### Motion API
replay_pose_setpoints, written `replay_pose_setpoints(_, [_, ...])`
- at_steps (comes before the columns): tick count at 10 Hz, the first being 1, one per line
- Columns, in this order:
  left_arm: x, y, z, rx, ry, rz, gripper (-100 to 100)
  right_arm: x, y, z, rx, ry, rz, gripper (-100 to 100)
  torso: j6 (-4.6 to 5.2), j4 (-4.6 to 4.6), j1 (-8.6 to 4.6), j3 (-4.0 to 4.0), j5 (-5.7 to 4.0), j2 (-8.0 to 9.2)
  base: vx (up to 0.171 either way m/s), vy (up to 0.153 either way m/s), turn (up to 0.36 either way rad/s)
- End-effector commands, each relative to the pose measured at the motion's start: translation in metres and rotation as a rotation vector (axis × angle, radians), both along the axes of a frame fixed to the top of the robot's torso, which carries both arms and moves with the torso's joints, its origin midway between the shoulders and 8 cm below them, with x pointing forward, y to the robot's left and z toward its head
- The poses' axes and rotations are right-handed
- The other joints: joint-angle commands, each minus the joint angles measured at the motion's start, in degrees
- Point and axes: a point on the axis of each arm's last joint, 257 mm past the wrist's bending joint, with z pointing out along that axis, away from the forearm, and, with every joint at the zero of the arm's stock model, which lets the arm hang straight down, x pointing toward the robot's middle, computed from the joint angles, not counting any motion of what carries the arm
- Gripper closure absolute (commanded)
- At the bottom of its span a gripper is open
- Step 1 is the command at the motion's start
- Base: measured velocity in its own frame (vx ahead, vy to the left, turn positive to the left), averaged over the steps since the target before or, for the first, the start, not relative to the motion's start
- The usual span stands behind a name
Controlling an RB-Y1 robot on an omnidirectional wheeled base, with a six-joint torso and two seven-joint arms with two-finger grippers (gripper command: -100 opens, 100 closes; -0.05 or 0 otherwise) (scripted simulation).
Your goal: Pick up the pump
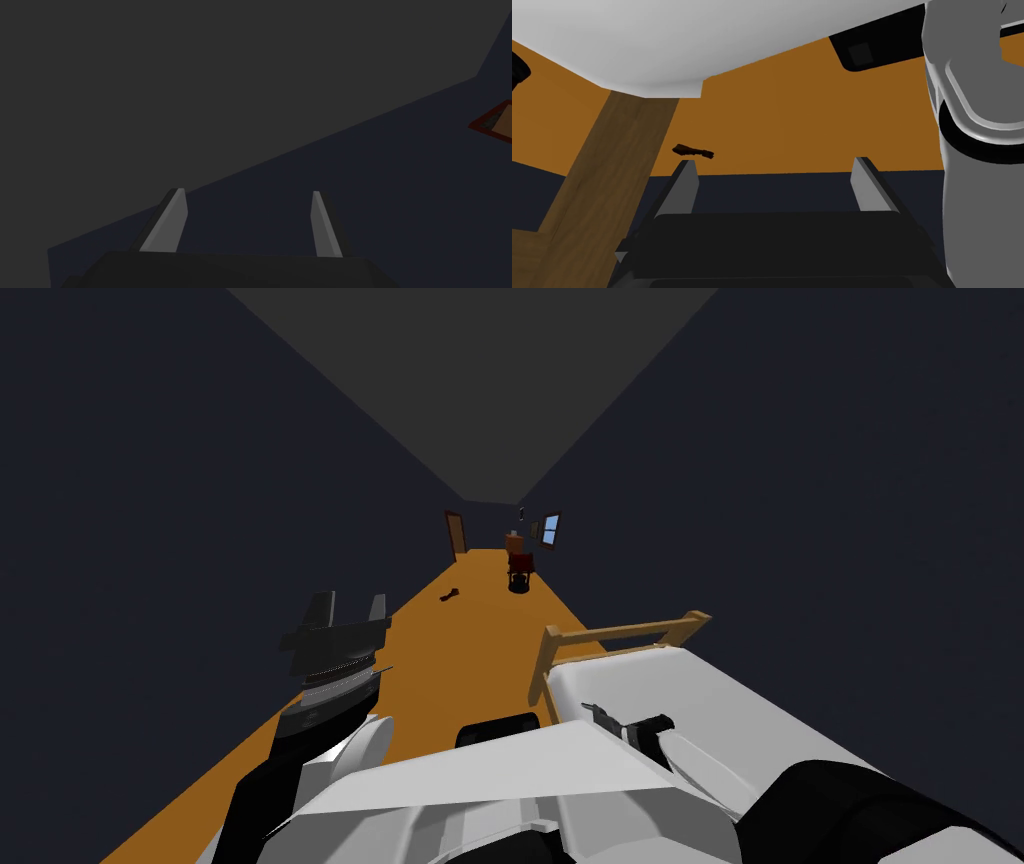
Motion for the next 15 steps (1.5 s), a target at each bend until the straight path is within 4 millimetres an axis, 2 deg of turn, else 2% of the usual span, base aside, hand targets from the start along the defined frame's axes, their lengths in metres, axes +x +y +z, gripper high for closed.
replay_pose_setpoints(1, [0.0,0.0,0.0,0.0,0.0,0.0,0,-0.029,-0.036,-0.014,-0.09,0.065,0.029,-100,0.0,0.0,0.0,0.0,0.0,0.0,-0.01,-0.053,0.394])
replay_pose_setpoints(2, [0.0,0.0,0.0,0.0,0.0,0.0,0,-0.047,-0.057,-0.02,-0.145,0.104,0.051,-100,-0.02,0.0,-0.06,-0.01,-0.01,-0.01,-0.018,-0.075,0.299])
replay_pose_setpoints(4, [0.0,0.0,0.0,0.0,0.0,0.0,0,-0.047,-0.058,-0.02,-0.149,0.106,0.052,-100,0.06,0.0,-0.07,0.01,-0.03,0.01,-0.014,-0.037,0.026])
replay_pose_setpoints(5, [0.0,0.0,0.0,0.0,0.0,0.0,0,-0.065,-0.08,-0.025,-0.203,0.145,0.074,-100,0.06,0.0,0.07,0.0,0.0,-0.01,-0.008,-0.01,0.189])
replay_pose_setpoints(6, [0.0,0.0,0.0,0.0,0.0,0.0,0,-0.065,-0.08,-0.025,-0.203,0.145,0.074,-100,0.02,0.0,0.11,-0.01,0.03,-0.02,-0.007,-0.023,0.118])
replay_pose_setpoints(7, [0.0,0.0,0.0,0.0,0.0,0.0,0,-0.081,-0.1,-0.027,-0.253,0.18,0.095,-100,0.04,0.0,0.08,-0.02,0.0,-0.04,-0.01,-0.03,0.194])
replay_pose_setpoints(8, [0.0,0.0,0.0,0.0,0.0,0.0,0,-0.081,-0.1,-0.027,-0.253,0.18,0.095,-100,0.02,-0.01,0.04,-0.02,0.01,-0.04,-0.014,-0.034,0.1])
replay_pose_setpoints(10, [0.0,0.0,0.0,0.0,0.0,0.0,0,-0.109,-0.138,-0.028,-0.341,0.243,0.136,-100,0.02,0.0,0.03,-0.02,0.0,-0.03,-0.015,-0.039,0.212])
replay_pose_setpoints(11, [0.0,0.0,0.0,0.0,0.0,0.0,0,-0.109,-0.138,-0.028,-0.341,0.243,0.136,-100,0.02,0.0,-0.02,-0.01,-0.01,-0.03,-0.012,-0.04,0.078])
replay_pose_setpoints(13, [0.0,0.0,0.0,0.0,0.0,0.0,0,-0.131,-0.169,-0.025,-0.413,0.294,0.172,-100,0.03,0.0,0.04,-0.02,0.0,-0.05,-0.014,-0.028,0.155])
replay_pose_setpoints(14, [0.0,0.0,0.0,0.0,0.0,0.0,0,-0.131,-0.169,-0.025,-0.413,0.294,0.172,-100,0.03,0.0,0.04,-0.02,0.0,-0.04,-0.016,-0.024,0.072])
replay_pose_setpoints(15, [0.0,0.0,0.0,0.0,0.0,0.0,0,-0.139,-0.182,-0.023,-0.442,0.315,0.189,-100,0.07,0.0,0.08,-0.01,0.01,-0.03,-0.019,-0.02,0.091])
